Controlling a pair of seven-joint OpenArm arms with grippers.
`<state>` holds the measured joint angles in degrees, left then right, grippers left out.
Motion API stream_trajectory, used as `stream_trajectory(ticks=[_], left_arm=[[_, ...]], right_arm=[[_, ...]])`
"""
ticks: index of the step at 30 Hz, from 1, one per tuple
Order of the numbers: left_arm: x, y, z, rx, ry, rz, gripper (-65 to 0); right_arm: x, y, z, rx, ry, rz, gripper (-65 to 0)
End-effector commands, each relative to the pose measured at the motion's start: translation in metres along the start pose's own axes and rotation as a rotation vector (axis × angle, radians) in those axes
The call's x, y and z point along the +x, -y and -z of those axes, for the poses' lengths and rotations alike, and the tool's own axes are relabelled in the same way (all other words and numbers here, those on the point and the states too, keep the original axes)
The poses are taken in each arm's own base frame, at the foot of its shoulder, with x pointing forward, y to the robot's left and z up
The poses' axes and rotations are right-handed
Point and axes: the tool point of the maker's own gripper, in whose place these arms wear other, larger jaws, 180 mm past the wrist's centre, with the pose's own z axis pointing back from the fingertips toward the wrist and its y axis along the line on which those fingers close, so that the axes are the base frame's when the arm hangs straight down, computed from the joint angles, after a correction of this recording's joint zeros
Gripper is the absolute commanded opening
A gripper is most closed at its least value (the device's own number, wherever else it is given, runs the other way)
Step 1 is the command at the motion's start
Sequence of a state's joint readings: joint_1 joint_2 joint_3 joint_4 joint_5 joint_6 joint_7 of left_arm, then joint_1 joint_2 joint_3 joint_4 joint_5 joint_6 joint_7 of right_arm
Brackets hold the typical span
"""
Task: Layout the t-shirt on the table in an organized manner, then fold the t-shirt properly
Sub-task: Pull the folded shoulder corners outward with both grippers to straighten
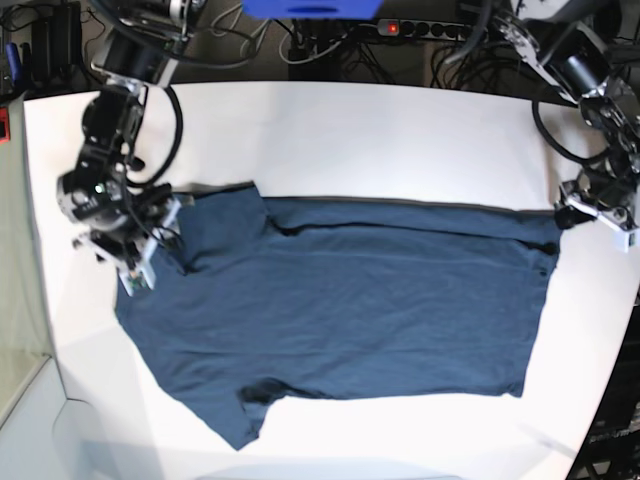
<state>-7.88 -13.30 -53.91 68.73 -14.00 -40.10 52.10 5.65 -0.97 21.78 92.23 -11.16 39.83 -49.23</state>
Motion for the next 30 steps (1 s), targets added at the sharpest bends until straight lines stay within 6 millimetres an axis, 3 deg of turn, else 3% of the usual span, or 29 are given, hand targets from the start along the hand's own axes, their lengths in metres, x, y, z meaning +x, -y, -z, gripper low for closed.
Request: stream_trajectory(ticks=[1, 7, 11, 15, 18, 30], left_arm=[[0.018, -0.004, -0.006, 0.003, 0.054, 0.005, -33.3], [0.018, -0.003, -0.004, -0.001, 0.05, 0.002, -33.3], [0.02, -0.002, -0.003, -0.002, 0.054, 0.003, -33.3], [0.028, 0.019, 0.007, -0.046, 0.086, 0.06, -33.3], [0.023, 0.03, 0.015, -0.076, 0.072, 0.075, -33.3], [0.018, 0.025, 0.016, -0.074, 0.059, 0.064, -33.4]], right_arm=[[0.012, 0.013, -0.006, -0.029, 0.041, 0.004, -27.7], [-0.011, 0.039, -0.012, -0.083, 0.003, 0.044, -27.7], [-0.022, 0.04, -0.013, -0.087, -0.019, 0.042, -27.7], [-0.027, 0.044, -0.015, -0.094, -0.03, 0.034, -27.7], [-0.032, 0.043, -0.015, -0.093, -0.04, 0.033, -27.7], [-0.046, 0.068, -0.024, -0.146, -0.067, 0.04, -27.7]])
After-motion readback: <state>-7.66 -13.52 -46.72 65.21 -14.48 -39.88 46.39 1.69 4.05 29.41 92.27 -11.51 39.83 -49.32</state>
